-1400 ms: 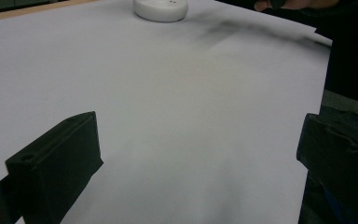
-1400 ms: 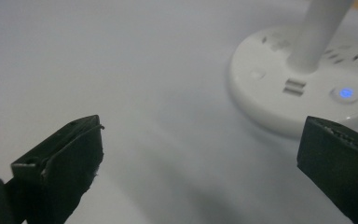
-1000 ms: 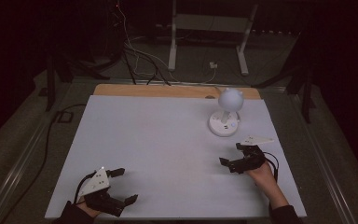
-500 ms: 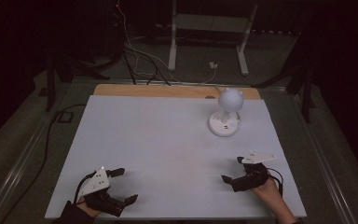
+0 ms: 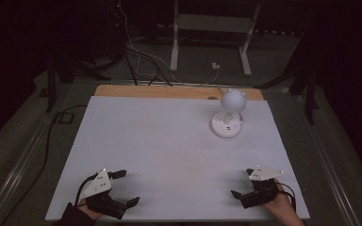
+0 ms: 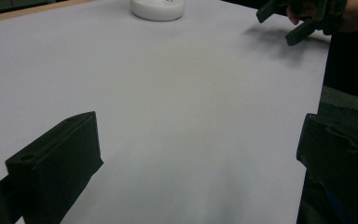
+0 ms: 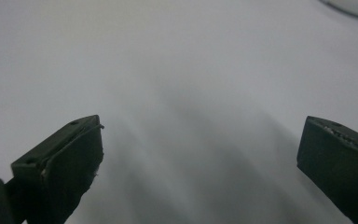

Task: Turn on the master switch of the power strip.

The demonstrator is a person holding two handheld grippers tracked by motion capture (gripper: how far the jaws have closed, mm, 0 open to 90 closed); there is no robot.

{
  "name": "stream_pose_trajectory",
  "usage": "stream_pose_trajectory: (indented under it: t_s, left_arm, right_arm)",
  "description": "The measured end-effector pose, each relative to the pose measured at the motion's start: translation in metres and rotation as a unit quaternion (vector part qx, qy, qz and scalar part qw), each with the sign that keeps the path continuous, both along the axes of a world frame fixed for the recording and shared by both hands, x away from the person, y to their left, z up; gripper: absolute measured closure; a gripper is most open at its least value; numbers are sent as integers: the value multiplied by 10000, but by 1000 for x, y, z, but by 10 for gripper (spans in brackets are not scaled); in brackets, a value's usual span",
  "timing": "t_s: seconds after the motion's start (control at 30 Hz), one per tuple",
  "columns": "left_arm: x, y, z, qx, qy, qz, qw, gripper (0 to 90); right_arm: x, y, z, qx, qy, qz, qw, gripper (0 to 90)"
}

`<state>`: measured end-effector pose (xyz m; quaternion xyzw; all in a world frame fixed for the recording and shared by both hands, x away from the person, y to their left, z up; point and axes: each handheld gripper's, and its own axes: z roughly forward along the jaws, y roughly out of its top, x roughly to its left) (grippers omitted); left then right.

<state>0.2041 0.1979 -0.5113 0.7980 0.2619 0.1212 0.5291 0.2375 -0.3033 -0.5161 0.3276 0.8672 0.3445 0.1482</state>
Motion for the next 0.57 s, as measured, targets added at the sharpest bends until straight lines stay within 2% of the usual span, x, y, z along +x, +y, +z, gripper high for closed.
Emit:
stream_pose_trajectory:
  t_s: [0.03, 0.17, 0.4, 0.57]
  left_arm:
    - [0, 0, 0, 8, -3, -6, 10000, 2]
    - [0, 0, 0, -10, -2, -6, 10000, 2]
    - [0, 0, 0, -5, 7, -11, 10000, 2]
    - [0, 0, 0, 7, 7, -13, 10000, 2]
  right_arm:
    - [-1, -5, 0, 23, 179, 76, 9998, 5]
    - [-3, -11, -2, -96, 175, 68, 9998, 5]
    - [-2, -16, 1, -33, 147, -4, 9999, 5]
    - [-2, -16, 0, -93, 129, 30, 9999, 5]
